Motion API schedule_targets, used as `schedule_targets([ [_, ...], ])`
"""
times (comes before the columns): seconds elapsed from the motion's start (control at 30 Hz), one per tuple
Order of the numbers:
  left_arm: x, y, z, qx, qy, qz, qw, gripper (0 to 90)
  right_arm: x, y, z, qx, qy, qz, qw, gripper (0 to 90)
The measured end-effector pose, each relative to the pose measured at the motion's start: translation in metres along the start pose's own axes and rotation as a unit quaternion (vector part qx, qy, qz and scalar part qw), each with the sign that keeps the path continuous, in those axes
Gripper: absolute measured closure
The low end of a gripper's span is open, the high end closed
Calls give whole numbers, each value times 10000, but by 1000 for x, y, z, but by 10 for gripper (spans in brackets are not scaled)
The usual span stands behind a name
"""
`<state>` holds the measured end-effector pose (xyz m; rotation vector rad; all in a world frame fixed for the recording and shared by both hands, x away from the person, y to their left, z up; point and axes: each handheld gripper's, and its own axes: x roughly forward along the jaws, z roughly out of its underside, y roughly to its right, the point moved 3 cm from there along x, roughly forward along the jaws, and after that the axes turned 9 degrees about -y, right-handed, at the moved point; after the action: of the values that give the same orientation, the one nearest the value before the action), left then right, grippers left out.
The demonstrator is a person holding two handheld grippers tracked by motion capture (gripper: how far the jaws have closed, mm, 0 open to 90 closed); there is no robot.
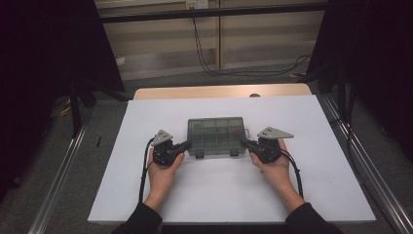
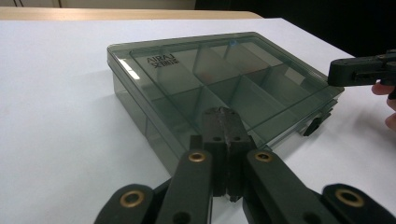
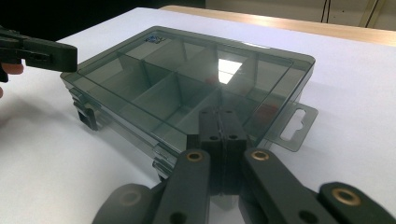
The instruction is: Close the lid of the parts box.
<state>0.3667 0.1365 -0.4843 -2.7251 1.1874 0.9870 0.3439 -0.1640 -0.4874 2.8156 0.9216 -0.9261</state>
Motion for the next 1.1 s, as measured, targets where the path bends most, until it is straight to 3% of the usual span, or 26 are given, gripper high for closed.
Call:
schedule_targets([
  [0.33,0,0,1,-39,83,6,10000,900,-3,1,-1,-21,12,-86,10000,893],
  [0.53,-1,0,1,60,27,-22,10000,900,-24,3,-8,-98,162,-64,9998,571],
  [0.7,-1,0,1,35,27,-53,10000,900,-40,8,-8,28,340,-35,9994,305],
  [0.73,0,0,1,40,46,19,10000,900,-43,9,-8,6,383,-23,9993,260],
  [0.83,0,1,1,38,27,-13,10000,900,-51,14,-5,86,382,24,9992,35],
  [0.87,-1,0,1,34,22,-34,10000,900,-54,16,-4,81,366,23,9993,1],
  [1.1,-1,1,1,35,5,49,10000,900,-66,26,8,131,315,231,9991,0],
])
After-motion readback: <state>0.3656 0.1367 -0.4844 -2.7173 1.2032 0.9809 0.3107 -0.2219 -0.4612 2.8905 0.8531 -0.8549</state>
